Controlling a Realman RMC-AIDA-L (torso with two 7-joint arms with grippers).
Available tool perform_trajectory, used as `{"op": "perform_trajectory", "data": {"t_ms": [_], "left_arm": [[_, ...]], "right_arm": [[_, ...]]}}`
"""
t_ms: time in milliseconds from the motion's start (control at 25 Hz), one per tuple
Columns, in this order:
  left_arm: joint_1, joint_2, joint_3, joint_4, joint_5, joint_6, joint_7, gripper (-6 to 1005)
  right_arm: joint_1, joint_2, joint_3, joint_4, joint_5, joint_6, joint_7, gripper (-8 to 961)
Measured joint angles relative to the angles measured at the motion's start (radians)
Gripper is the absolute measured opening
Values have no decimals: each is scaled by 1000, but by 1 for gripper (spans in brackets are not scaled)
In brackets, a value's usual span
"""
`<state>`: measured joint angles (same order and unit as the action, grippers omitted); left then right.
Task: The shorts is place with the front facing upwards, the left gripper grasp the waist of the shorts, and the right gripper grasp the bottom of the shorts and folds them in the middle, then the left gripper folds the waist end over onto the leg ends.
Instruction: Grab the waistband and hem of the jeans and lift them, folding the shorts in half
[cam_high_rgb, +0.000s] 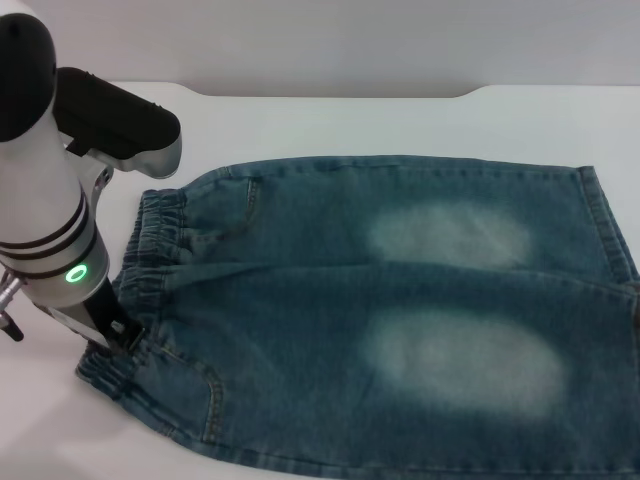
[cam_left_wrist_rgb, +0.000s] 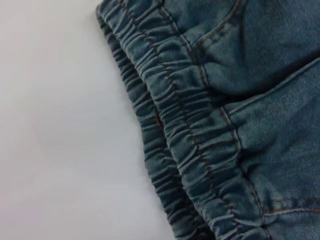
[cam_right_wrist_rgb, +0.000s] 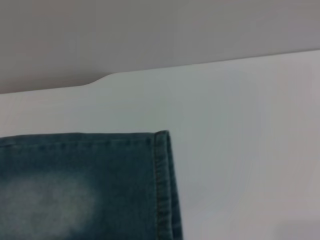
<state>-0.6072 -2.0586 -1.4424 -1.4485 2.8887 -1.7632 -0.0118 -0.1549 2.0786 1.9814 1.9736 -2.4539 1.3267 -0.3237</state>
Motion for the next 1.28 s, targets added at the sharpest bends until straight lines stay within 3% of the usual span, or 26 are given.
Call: {"op": "perform_trajectory", "data": {"t_ms": [520, 1000, 1280], "left_arm": [[15, 8, -2, -81, 1, -21, -1, 32], [9, 11, -12, -115, 2, -27, 5, 32], [7, 29, -14, -116, 3, -17, 9, 32]], "right_arm": [[-1, 0, -29, -15, 10, 16, 8, 769], [-7, 2, -93, -36, 12, 110, 57, 758], [-26, 2, -173, -34, 18, 126, 93, 751]]}}
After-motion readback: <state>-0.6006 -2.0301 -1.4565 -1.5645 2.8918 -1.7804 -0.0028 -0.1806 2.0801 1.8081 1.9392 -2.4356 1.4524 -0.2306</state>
